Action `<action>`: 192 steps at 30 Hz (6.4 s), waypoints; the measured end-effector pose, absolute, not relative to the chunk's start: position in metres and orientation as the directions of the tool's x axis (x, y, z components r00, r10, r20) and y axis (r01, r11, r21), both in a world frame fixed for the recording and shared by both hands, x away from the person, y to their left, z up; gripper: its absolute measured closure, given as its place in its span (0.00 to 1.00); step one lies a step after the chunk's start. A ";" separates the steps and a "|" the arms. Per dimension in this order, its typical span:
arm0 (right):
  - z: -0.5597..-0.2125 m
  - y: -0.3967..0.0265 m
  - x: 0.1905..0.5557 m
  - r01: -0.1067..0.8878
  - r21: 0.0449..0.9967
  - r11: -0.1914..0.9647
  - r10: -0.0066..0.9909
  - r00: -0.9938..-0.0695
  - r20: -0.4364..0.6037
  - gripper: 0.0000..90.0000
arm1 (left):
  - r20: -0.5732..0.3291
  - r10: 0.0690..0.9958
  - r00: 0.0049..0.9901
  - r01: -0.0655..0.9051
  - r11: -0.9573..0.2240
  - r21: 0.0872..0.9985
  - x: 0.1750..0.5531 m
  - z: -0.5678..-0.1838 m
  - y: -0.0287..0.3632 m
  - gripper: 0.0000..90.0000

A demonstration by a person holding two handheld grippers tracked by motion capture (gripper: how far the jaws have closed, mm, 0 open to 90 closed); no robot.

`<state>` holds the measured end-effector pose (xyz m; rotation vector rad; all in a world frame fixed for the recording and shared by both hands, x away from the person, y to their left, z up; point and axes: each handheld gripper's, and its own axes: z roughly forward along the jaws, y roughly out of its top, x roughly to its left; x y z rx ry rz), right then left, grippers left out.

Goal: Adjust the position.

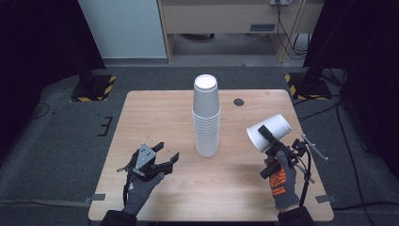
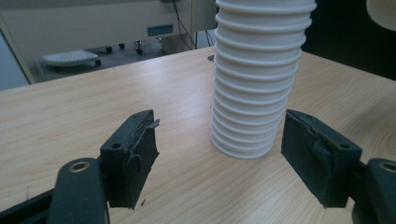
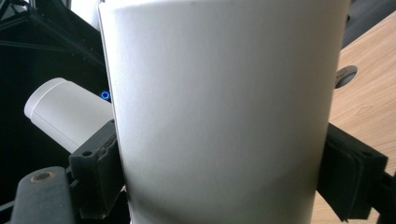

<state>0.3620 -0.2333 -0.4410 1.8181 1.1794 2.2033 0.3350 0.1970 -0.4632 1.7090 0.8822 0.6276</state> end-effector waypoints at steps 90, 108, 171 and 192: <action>-0.448 -0.230 0.356 0.488 0.520 -0.701 0.411 -0.320 0.854 0.17 | 0.011 0.608 0.794 0.086 -0.130 0.988 0.368 -0.452 0.035 0.46; -0.450 -0.228 0.357 0.513 0.505 -0.694 0.397 -0.312 0.863 0.17 | -0.015 0.598 0.801 0.087 -0.091 0.992 0.383 -0.457 0.013 0.48; -0.461 -0.222 0.363 0.585 0.481 -0.653 0.378 -0.299 0.876 0.16 | 0.021 0.590 0.807 0.041 -0.092 0.995 0.393 -0.462 -0.003 0.90; -0.457 -0.227 0.366 0.577 0.504 -0.642 0.380 -0.331 0.864 0.13 | 0.039 0.565 0.824 0.031 -0.115 0.993 0.383 -0.454 0.008 0.92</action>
